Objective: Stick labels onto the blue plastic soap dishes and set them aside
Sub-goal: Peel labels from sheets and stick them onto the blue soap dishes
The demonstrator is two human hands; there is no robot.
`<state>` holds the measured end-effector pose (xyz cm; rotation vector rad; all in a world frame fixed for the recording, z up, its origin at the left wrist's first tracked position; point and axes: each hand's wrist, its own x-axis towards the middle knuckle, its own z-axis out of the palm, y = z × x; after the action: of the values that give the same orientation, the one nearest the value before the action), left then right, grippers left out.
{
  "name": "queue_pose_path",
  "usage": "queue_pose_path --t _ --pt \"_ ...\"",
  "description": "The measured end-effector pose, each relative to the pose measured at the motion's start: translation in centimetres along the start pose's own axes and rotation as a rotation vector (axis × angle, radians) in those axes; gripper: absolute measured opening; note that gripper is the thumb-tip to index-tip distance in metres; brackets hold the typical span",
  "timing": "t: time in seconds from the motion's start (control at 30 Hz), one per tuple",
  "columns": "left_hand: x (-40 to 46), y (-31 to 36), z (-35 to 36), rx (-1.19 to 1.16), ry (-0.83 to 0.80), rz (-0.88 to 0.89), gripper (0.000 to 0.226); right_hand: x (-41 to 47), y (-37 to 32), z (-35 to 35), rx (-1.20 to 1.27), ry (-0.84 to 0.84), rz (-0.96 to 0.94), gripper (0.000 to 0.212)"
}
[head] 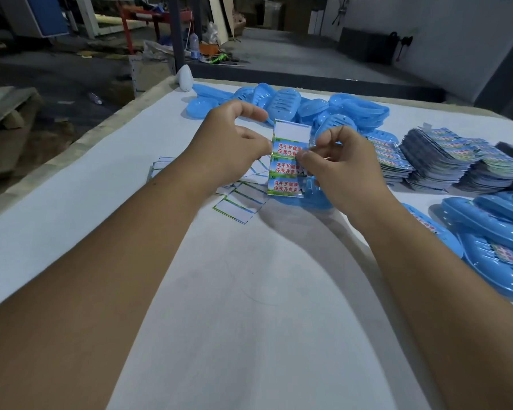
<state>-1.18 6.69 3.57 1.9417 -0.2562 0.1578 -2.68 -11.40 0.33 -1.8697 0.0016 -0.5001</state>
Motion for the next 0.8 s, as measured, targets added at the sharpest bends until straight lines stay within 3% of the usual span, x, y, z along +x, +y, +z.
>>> queue_pose_path --t 0.13,0.3,0.8 --pt "-0.1 0.0 0.2 -0.002 -0.035 0.032 0.032 0.0 0.3 -0.1 -0.195 0.047 -0.064 0.020" --pt "-0.3 -0.1 0.3 -0.006 -0.056 0.075 0.031 -0.6 -0.1 0.4 -0.235 0.008 -0.123 0.016" --pt "-0.6 -0.1 1.1 0.105 -0.070 0.186 0.027 -1.5 -1.1 0.8 -0.292 -0.011 -0.156 0.036"
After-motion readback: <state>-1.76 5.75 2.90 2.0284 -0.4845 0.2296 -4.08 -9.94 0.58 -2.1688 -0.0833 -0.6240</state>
